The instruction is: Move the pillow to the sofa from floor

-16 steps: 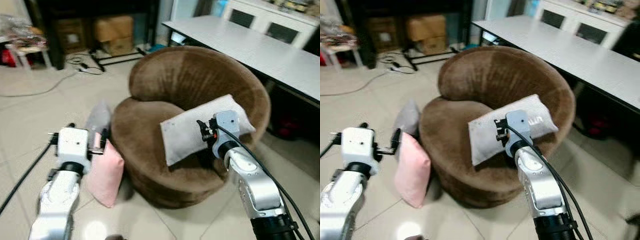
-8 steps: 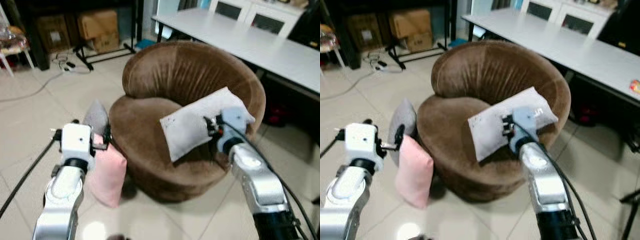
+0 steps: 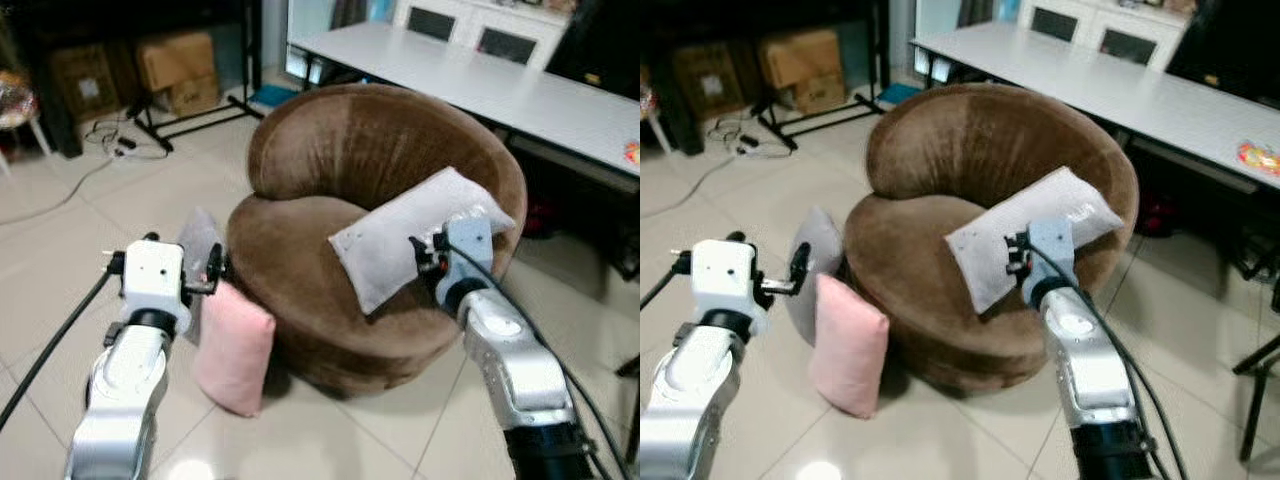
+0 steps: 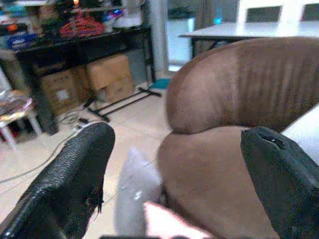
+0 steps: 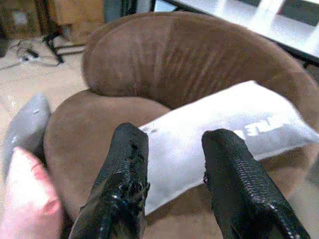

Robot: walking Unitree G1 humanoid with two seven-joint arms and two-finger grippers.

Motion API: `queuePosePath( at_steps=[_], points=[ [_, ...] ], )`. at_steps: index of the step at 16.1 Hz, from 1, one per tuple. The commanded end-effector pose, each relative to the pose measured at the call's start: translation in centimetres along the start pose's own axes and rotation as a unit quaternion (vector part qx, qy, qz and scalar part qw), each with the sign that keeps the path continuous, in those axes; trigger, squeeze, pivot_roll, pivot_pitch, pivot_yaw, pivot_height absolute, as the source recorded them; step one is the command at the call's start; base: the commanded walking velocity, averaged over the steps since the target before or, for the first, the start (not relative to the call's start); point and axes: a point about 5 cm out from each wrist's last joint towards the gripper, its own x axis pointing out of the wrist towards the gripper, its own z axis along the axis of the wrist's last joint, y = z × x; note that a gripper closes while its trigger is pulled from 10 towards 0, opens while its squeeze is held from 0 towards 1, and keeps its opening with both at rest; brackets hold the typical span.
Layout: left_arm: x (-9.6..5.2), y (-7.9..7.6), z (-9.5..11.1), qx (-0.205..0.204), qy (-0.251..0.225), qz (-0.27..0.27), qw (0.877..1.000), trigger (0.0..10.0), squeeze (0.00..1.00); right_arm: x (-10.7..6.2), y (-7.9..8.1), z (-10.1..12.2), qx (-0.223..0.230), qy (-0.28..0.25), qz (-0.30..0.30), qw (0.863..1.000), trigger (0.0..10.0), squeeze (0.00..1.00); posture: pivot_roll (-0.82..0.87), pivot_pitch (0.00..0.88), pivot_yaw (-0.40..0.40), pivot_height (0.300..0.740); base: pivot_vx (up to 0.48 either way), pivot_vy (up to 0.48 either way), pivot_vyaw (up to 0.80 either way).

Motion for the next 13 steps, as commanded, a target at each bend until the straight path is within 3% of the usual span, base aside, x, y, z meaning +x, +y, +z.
queuePosePath(
  at_steps=[1, 5, 9, 13],
  points=[
    [0.1, -0.2, 0.3, -0.003, -0.003, -0.001, 1.000, 10.0, 0.00, 0.0, -0.5, 0.5, -0.005, -0.007, -0.008, 1.000, 10.0, 0.00, -0.03, 0.000, -0.098, 0.740, 0.000, 0.352, 0.00],
    [0.3, 0.0, 0.8, -0.009, -0.010, 0.006, 1.000, 10.0, 0.00, -0.1, -1.1, 1.1, -0.008, -0.014, -0.016, 1.000, 10.0, 0.00, -0.05, 0.000, -0.101, 0.740, 0.000, 0.348, 0.00],
    [0.3, 0.1, 1.8, -0.022, -0.034, 0.012, 0.999, 10.0, 0.00, -0.2, -1.2, 2.1, -0.020, -0.032, -0.012, 0.999, 10.0, 0.00, -0.06, 0.000, -0.099, 0.740, 0.000, 0.000, 0.00],
    [-0.1, 0.6, 2.4, -0.030, -0.040, 0.008, 0.999, 10.0, 0.00, -0.8, -0.2, 2.1, -0.040, -0.037, 0.009, 0.998, 10.0, 0.00, -0.06, 0.000, -0.071, 0.740, 0.000, 0.000, 0.20]
  ],
)
